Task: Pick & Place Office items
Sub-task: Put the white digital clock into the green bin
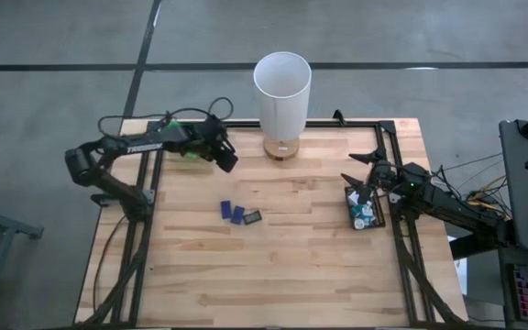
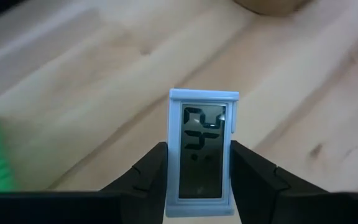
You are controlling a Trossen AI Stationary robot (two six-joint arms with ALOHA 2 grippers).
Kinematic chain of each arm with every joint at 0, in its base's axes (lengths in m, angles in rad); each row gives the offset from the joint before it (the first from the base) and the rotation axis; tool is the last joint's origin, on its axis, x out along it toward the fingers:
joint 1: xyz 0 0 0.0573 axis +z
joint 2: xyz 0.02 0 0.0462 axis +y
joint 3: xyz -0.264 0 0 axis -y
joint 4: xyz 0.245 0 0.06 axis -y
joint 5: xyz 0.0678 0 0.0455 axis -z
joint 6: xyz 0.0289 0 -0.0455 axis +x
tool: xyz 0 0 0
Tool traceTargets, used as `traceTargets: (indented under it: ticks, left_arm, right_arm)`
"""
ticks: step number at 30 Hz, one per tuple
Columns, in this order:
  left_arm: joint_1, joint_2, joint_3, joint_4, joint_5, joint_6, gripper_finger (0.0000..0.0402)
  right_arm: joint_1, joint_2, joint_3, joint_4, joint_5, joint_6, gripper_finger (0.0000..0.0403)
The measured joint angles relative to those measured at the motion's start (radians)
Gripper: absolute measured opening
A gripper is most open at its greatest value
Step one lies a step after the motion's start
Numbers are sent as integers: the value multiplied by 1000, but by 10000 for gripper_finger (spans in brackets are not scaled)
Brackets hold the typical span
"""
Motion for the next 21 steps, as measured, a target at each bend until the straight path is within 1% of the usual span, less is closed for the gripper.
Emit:
traceTargets:
  ticks: [7,12,15,21]
  left_arm:
    - [41,-103,41,-194,-111,-93,141]
    - [61,-150,66,-324,-190,-167,139]
    - [86,-161,65,-370,-213,-187,140]
    - [170,-164,50,-384,-216,-172,140]
  right_arm:
    - [0,0,0,0,0,0,343]
    - [0,0,0,0,0,0,347]
    - [0,0,0,0,0,0,350]
    - [0,0,0,0,0,0,345]
